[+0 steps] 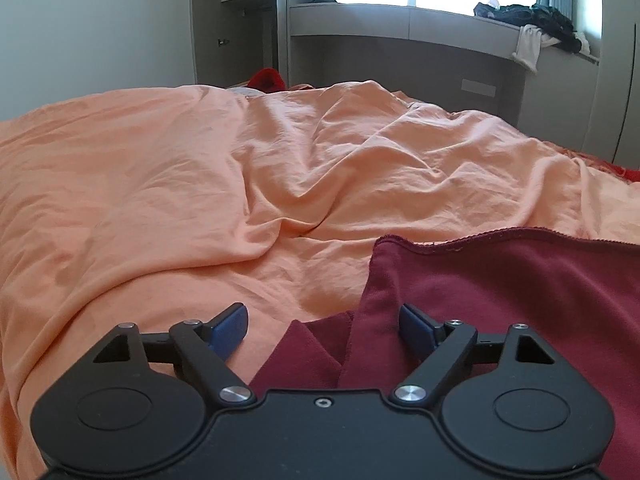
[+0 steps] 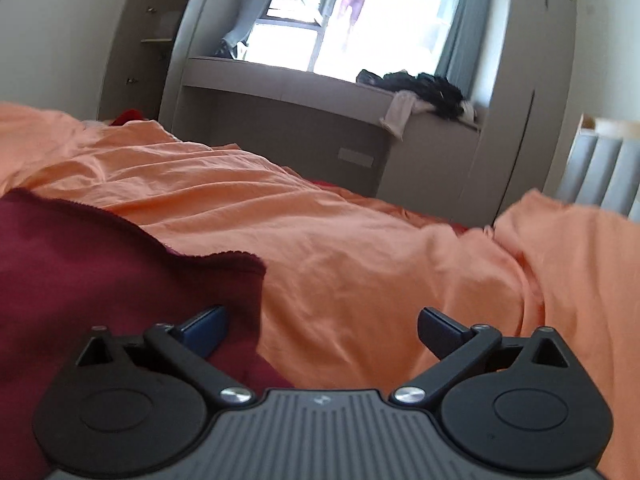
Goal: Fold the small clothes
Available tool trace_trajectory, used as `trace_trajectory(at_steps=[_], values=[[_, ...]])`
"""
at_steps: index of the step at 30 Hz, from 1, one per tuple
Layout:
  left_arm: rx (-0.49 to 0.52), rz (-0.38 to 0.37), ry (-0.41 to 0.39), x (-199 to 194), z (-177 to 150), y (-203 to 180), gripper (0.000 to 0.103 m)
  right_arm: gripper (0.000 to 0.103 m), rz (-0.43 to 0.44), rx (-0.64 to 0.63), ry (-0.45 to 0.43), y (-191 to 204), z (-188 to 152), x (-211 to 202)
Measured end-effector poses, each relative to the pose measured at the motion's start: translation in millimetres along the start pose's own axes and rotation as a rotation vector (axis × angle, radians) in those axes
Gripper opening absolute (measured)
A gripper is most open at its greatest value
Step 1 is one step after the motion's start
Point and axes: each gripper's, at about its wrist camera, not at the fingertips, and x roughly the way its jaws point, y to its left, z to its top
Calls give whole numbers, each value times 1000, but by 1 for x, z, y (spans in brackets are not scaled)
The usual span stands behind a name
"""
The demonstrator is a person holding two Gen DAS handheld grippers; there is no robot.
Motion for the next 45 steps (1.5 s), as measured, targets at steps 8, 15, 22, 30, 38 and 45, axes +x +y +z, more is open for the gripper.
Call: trace_trajectory(at_steps=[8,15,22,30,38,45], values=[[-6,-49,-102,-22,-1,3,102,103,-24,43,-45,-19,-2,-18],[-5,-78,-177,-50,-6,6,102,103,-46,116,-101,-27,2,-53],[-12,-146,-297,-97,-23,7,102,103,61,157,-206,-2,3,-97],[-19,-210,-348,-138,-57,6,102,103,190,128,-310,39,0,-148],[-183,-274,-324,-179,-90,25,102,103,281,95,-345,72,-13,-173],[-181,-155,-381,-195,-123,31,102,103,287,86,-271,95,-27,-169]])
